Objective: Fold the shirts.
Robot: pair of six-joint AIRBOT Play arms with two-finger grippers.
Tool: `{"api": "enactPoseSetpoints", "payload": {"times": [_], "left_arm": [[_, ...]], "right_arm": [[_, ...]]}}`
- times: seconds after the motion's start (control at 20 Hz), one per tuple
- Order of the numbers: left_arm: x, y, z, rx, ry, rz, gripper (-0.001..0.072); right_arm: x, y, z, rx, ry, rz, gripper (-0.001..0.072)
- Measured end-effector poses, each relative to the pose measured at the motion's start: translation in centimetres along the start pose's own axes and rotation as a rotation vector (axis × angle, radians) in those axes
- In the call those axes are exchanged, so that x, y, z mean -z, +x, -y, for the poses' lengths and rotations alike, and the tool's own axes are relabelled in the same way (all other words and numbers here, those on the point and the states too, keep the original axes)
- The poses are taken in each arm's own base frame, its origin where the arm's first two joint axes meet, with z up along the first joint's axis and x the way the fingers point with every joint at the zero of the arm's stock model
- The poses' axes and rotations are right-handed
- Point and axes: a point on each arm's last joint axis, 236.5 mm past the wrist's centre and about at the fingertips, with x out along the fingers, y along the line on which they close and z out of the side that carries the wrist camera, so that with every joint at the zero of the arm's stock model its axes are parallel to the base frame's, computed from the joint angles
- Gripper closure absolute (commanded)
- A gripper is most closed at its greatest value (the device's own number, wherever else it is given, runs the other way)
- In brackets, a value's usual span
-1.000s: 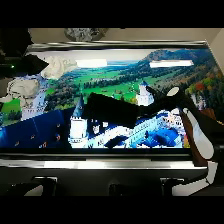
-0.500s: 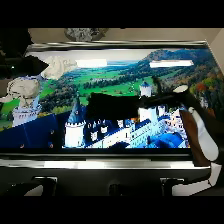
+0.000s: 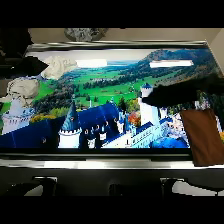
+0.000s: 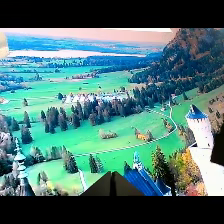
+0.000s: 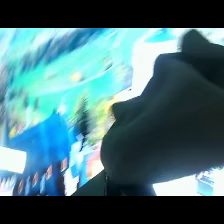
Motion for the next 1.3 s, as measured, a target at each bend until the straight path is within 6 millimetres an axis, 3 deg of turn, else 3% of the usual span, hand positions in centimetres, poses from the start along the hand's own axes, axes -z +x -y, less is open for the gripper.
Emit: {"api": "enactPoseSetpoints", "payload": {"times": [0.25,0.45,0.75,1.05,1.3], "left_arm": [[0.0,0.0,0.0,-0.001,0.000,-0.001,0.0674],[0.1,0.0,0.0,0.000,0.001,-0.005,0.0674],[0.2,0.0,0.0,0.000,0.000,-0.007,0.0674],[0.2,0.0,0.0,0.000,0.001,-0.007,0.0674],[0.1,0.0,0.0,0.000,0.000,-0.006,0.0674]], "right_arm": [[0.3,-8.0,5.3,0.129,0.124,0.121,0.0678],[2.2,-11.4,7.2,0.164,0.192,0.125,0.0678],[7.6,-13.5,8.6,0.252,0.264,-0.039,0.0678],[14.4,-16.4,11.8,0.505,0.374,-0.243,0.0679],[20.9,-14.8,13.0,0.525,0.489,-0.410,0.0679]]}}
